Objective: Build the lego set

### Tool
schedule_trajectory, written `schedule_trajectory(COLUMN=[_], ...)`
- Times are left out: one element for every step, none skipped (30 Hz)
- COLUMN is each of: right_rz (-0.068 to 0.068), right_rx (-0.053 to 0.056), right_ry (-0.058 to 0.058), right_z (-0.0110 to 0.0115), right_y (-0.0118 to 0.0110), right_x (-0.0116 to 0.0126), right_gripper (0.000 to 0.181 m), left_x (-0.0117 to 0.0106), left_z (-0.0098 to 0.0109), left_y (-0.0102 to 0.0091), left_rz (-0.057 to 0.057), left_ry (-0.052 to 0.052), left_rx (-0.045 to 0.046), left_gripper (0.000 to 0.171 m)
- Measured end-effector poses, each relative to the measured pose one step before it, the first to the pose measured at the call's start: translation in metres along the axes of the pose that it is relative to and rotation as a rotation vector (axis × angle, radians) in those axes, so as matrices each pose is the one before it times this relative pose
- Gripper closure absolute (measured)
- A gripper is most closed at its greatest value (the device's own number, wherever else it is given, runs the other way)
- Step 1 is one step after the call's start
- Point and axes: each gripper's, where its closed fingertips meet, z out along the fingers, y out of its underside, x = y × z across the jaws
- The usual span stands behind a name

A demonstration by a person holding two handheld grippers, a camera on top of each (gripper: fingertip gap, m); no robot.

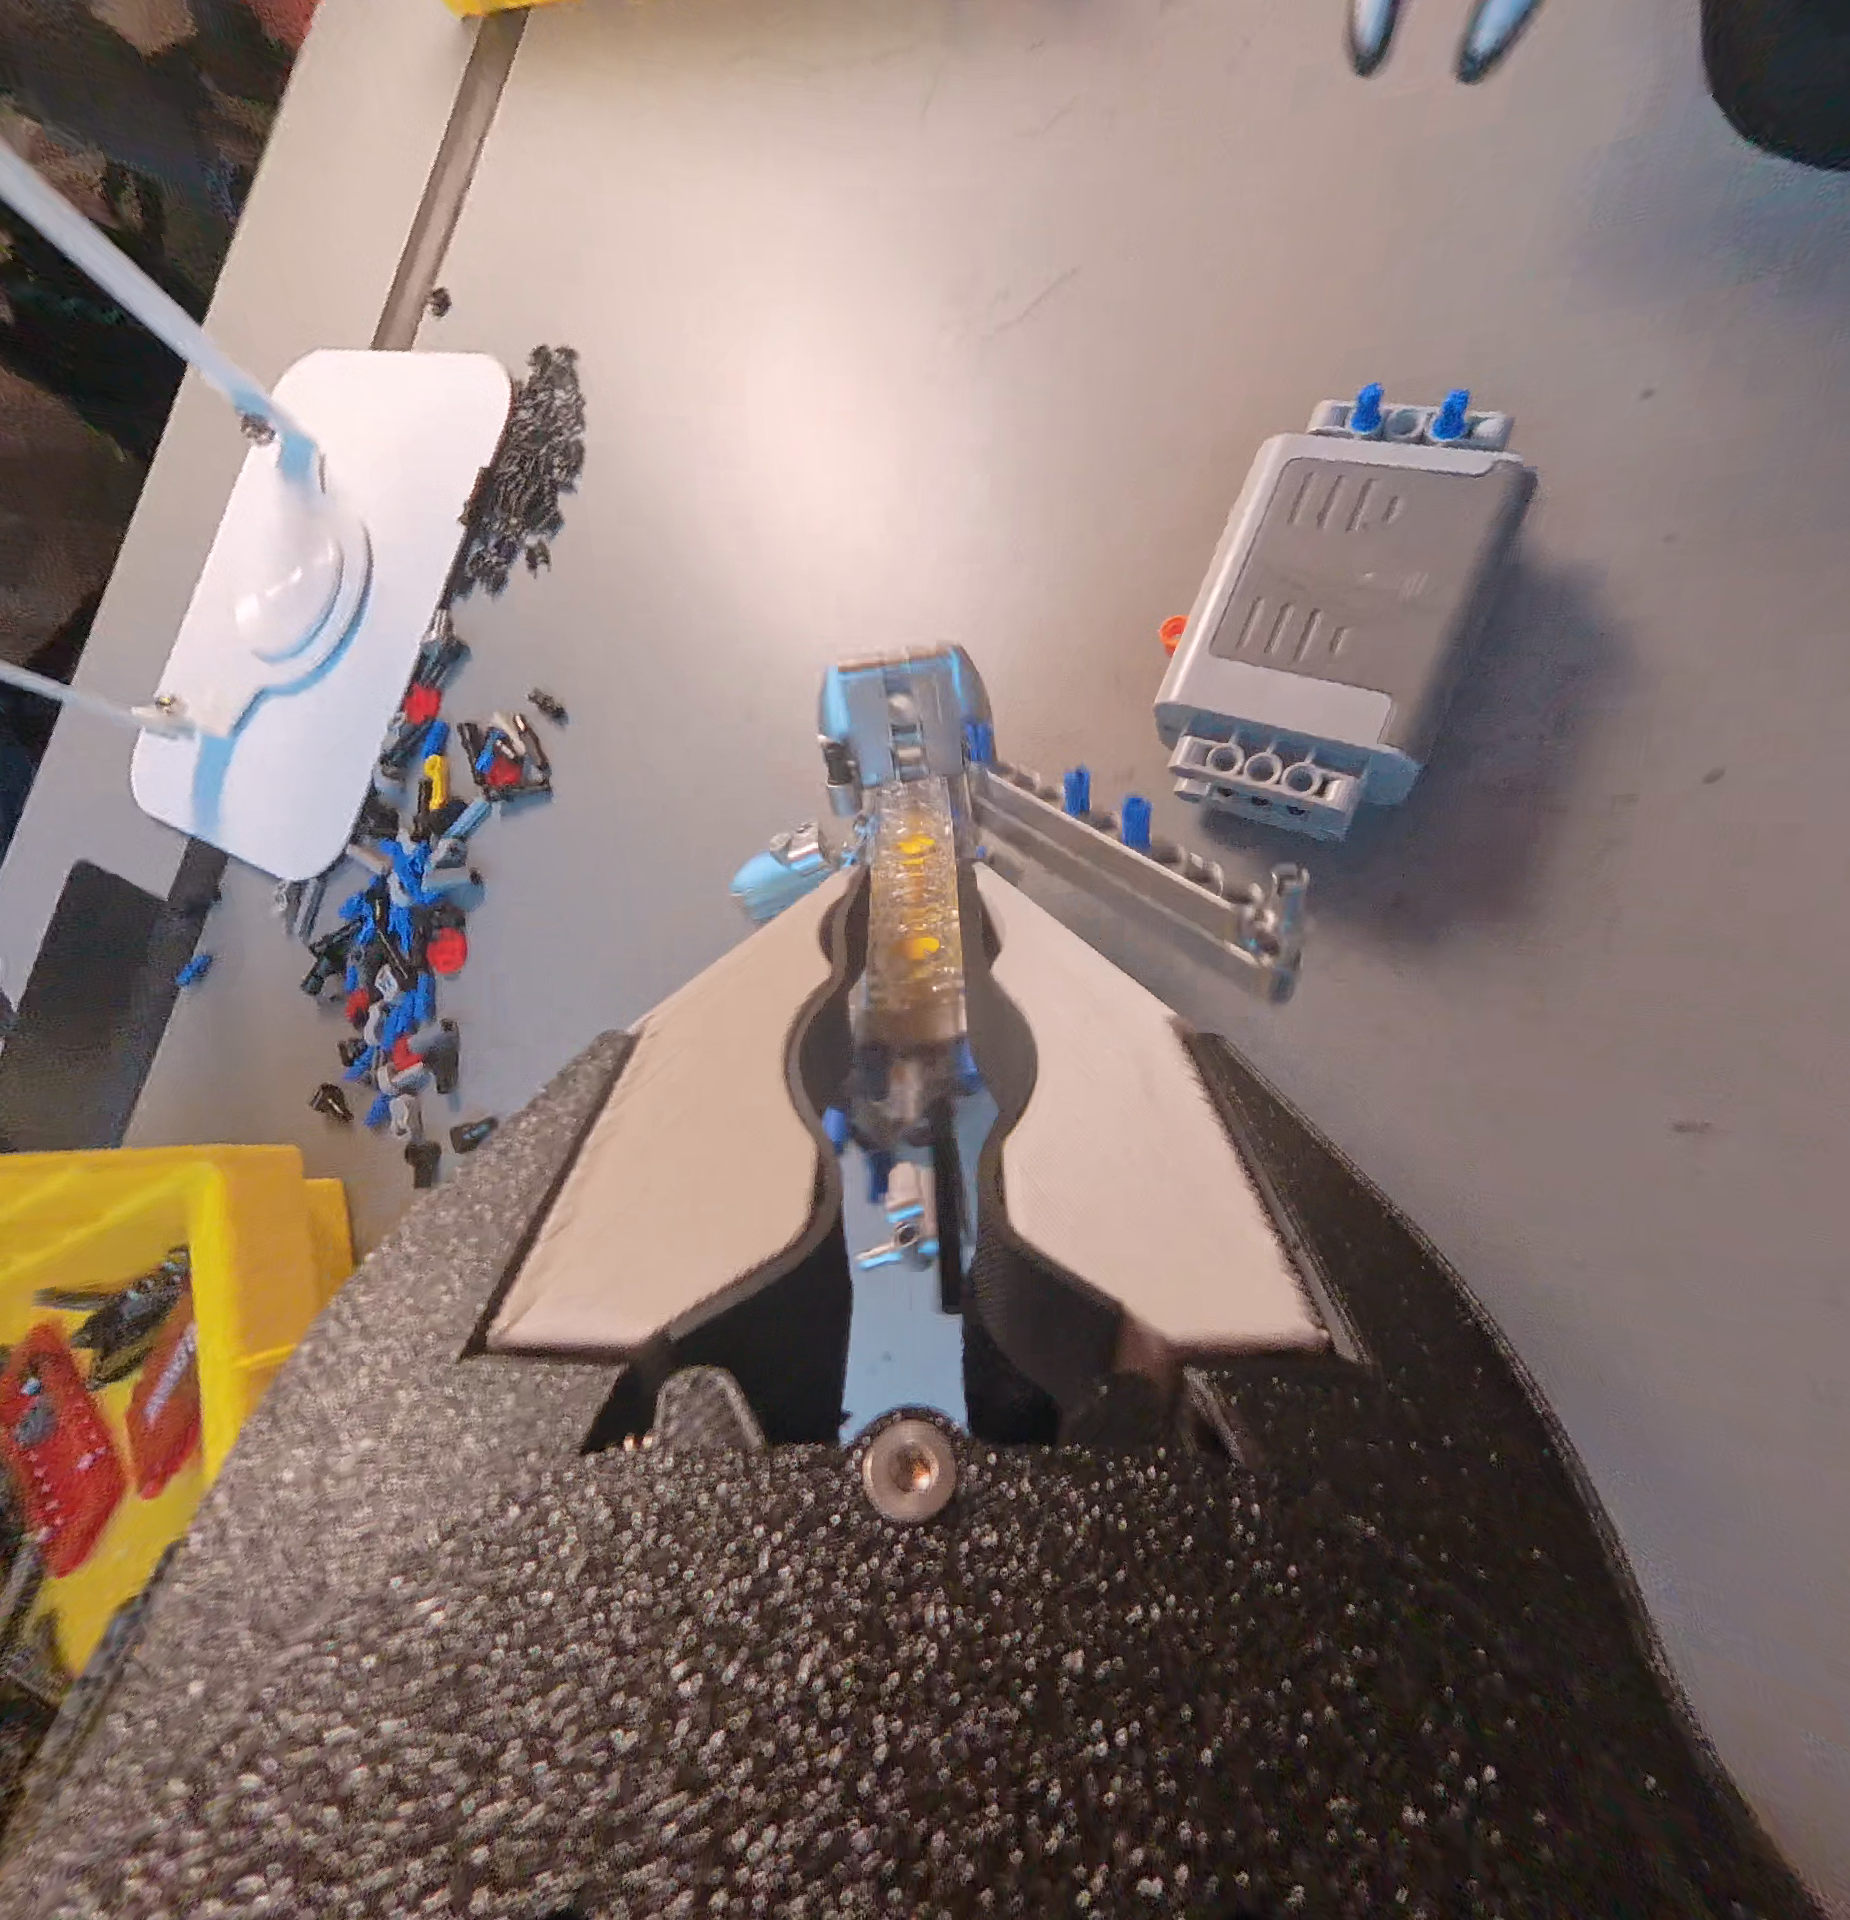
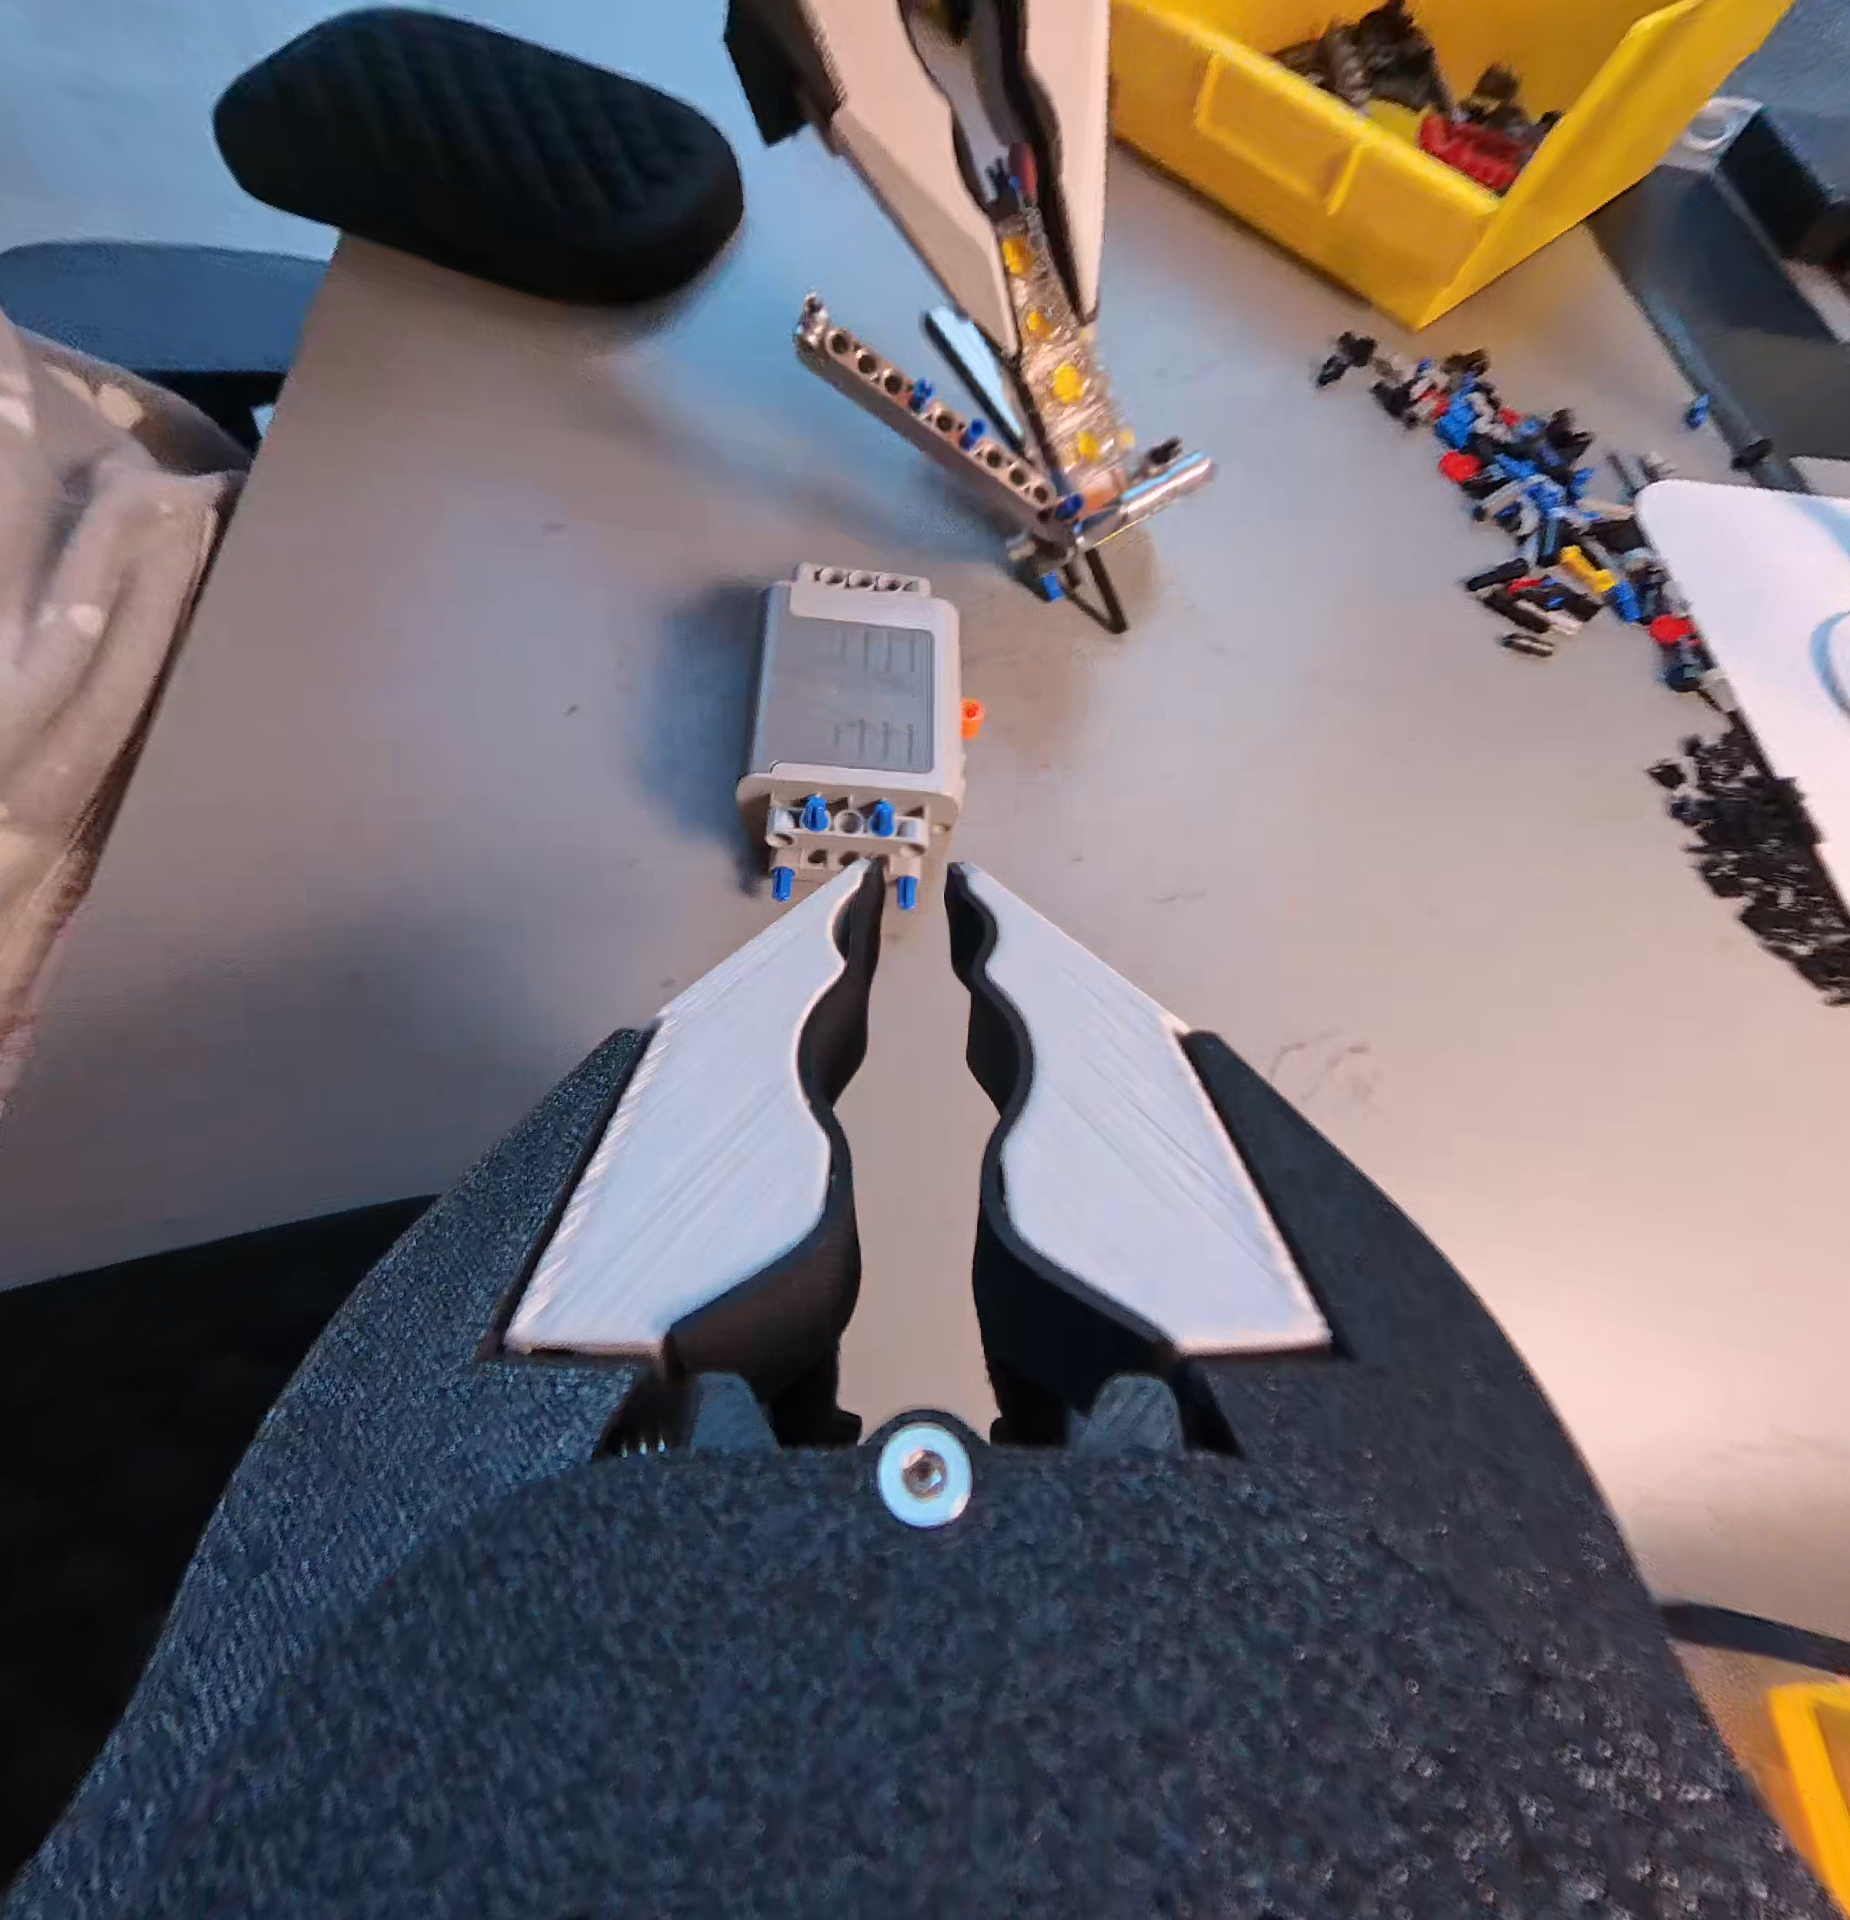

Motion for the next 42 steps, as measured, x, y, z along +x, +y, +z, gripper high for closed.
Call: schedule_trajectory(right_rz=[-0.0059,-0.0088,-0.0109,-0.0091,-0.0036,0.0022,0.0031,0.0015,0.0009,-0.0003,0.0001,0.0032,0.0054,0.0042,0.0028,0.0024,0.0019,0.0031,0.0037,0.0033,0.0001,-0.0002,0.0013,0.0,-0.0012,-0.0018,-0.0023,-0.0029,-0.0038,-0.0051,-0.005,-0.0061,-0.0098,-0.0137,-0.0145,-0.0122,-0.0122,-0.0152,-0.0177,-0.0127,-0.0072,-0.0031], right_rx=[-0.0143,-0.0123,-0.0057,0.0014,0.0043,0.0045,0.0044,0.0008,-0.0042,-0.0051,-0.0023,-0.0002,0.001,0.004,0.0036,0.0044,0.0068,0.0079,0.0034,-0.0044,-0.0043,-0.0003,-0.0011,-0.0021,-0.0015,-0.0012,-0.0014,-0.0024,-0.0043,-0.0021,-0.0026,-0.0057,-0.0104,-0.0135,-0.0142,-0.0129,-0.0122,-0.01,-0.0075,-0.004,-0.0015,0.0006], right_ry=[-0.0152,-0.0181,-0.02,-0.0168,-0.014,-0.0101,-0.0073,-0.0085,-0.0086,-0.005,-0.0002,-0.0002,-0.0012,0.0013,-0.0018,-0.0026,-0.0039,-0.0037,-0.0033,-0.0033,0.0022,0.0001,-0.0026,-0.0002,0.0002,-0.002,0.0,-0.0005,-0.0022,-0.0029,-0.0038,-0.0037,-0.0024,-0.001,-0.0022,-0.0064,-0.0116,-0.0133,-0.0118,-0.0119,-0.0111,-0.0074], right_z=[0.00378,0.00316,0.0026,0.00226,0.00252,0.00308,0.00323,0.0032,0.00291,0.00249,0.0022,0.00199,0.0018,0.00146,0.00113,0.00093,0.00069,0.00065,0.00074,0.00058,0.00035,0.00027,0.00022,0.00026,0.00034,0.00025,0.00024,0.00035,0.00045,0.0002,0.00022,0.00005,-0.00014,-0.00024,-0.00019,-0.00005,0.0,0.00003,0.0002,0.00048,0.00061,0.00062], right_y=[0.00274,0.00164,0.00025,-0.00084,-0.00114,-0.0008,-0.00047,0.00024,0.00103,0.00114,0.00064,0.00015,-0.00016,-0.00082,-0.0007,-0.00076,-0.00094,-0.00077,0.0002,0.00112,0.00064,0.00008,0.0002,0.00025,0.00025,0.00016,0.00006,0.00021,0.00031,-0.00008,-0.00004,-0.00003,0.00024,0.00037,0.00038,0.00005,0.00009,-0.00003,-0.00034,-0.00048,-0.00077,-0.00064], right_x=[-0.0035,-0.00405,-0.00447,-0.0038,-0.00278,-0.00168,-0.001,-0.00114,-0.00108,-0.00058,0.00047,0.00079,0.00081,0.00102,0.00041,0.00013,-0.00012,-0.00018,-0.00006,-0.00019,0.00047,0.00008,-0.00027,0.00002,-0.00014,-0.00046,-0.00007,0.00003,-0.00001,0.00001,-0.00005,-0.00008,0.00003,-0.00004,0.00001,-0.00015,-0.00064,-0.00087,-0.0011,-0.00141,-0.00148,-0.00108], right_gripper=[0.17,0.17,0.17,0.17,0.17,0.17,0.17,0.171,0.171,0.171,0.171,0.171,0.171,0.171,0.171,0.171,0.171,0.172,0.173,0.173,0.173,0.173,0.173,0.174,0.175,0.175,0.176,0.177,0.177,0.177,0.177,0.177,0.177,0.177,0.177,0.177,0.177,0.178,0.178,0.178,0.178,0.178], left_x=[-0.0013,-0.00164,-0.00068,0.00039,0.00018,-0.00067,0.00015,0.0018,0.00244,0.00206,0.00125,0.00036,-0.00039,-0.00035,0.00004,-0.00031,-0.00064,0.00009,0.00128,0.00158,0.00147,0.00092,0.00002,-0.00048,-0.0004,0.00008,0.00168,0.00431,0.00699,0.00985,0.01169,0.01116,0.00963,0.00784,0.00502,0.00285,0.00051,-0.00226,-0.00263,-0.00116,0.00052,0.00148], left_z=[0.00017,-0.00037,-0.00051,-0.00068,-0.00044,0.0001,0.00055,0.00067,0.00075,0.00068,0.0001,-0.00029,-0.00049,-0.00067,-0.00107,-0.00121,-0.00129,-0.00122,-0.00124,-0.00109,-0.00118,-0.00158,-0.00216,-0.00277,-0.00324,-0.00263,-0.00118,0.00106,0.0037,0.00631,0.00849,0.00993,0.01061,0.0109,0.01074,0.01056,0.00994,0.00871,0.00753,0.00662,0.00591,0.0052], left_y=[0.00364,0.00257,0.00189,0.00165,0.0026,0.00474,0.00554,0.00487,0.00394,0.0028,0.0009,0.0,0.00031,0.00071,0.00105,0.00077,0.00009,-0.00087,-0.0018,-0.00216,-0.00238,-0.00261,-0.00376,-0.00569,-0.00739,-0.0083,-0.00861,-0.00827,-0.0068,-0.00457,-0.00241,-0.00095,-0.0008,-0.00134,-0.0015,-0.00017,0.00091,0.00122,0.00176,0.00193,0.00212,0.00262], left_rz=[-0.0205,-0.0101,0.0012,0.0164,0.0246,0.023,0.0265,0.0246,0.0097,-0.0072,-0.0152,-0.0155,-0.0097,0.0001,0.0093,0.0113,0.0059,-0.0019,-0.0088,-0.0111,-0.0116,-0.0147,-0.0192,-0.022,-0.0234,-0.0221,-0.0159,-0.0051,0.0065,0.0125,0.0111,0.0081,0.0127,0.0226,0.0253,0.0209,0.02,0.0201,0.0147,0.0059,-0.0043,-0.011], left_ry=[-0.0058,-0.0099,-0.0062,-0.0026,-0.0076,-0.0144,-0.0107,-0.0015,0.0036,0.0042,0.0023,-0.0019,-0.0046,-0.0034,-0.0008,-0.0022,-0.0035,0.0034,0.0123,0.0158,0.0172,0.0163,0.0118,0.009,0.0074,0.0057,0.01,0.0172,0.0265,0.0421,0.0555,0.0563,0.0508,0.0406,0.026,0.0168,0.0057,-0.009,-0.0101,0.0004,0.0093,0.0128], left_rx=[0.02031,0.01794,0.01459,0.01384,0.00708,-0.0057,-0.00683,0.00108,0.00633,0.01264,0.02307,0.02611,0.01909,0.01141,0.00453,0.0026,0.00651,0.01254,0.01682,0.01808,0.01684,0.01655,0.02226,0.03273,0.03941,0.03896,0.03323,0.02241,0.0061,-0.01416,-0.0329,-0.04342,-0.0444,-0.04048,-0.03894,-0.04511,-0.04642,-0.04012,-0.03609,-0.02976,-0.02456,-0.02246], left_gripper=[0.158,0.158,0.158,0.158,0.158,0.158,0.157,0.157,0.158,0.157,0.157,0.157,0.157,0.157,0.157,0.157,0.157,0.157,0.157,0.156,0.152,0.147,0.143,0.139,0.137,0.136,0.135,0.134,0.132,0.129,0.124,0.118,0.114,0.11,0.108,0.108,0.107,0.106,0.105,0.105,0.105,0.105])
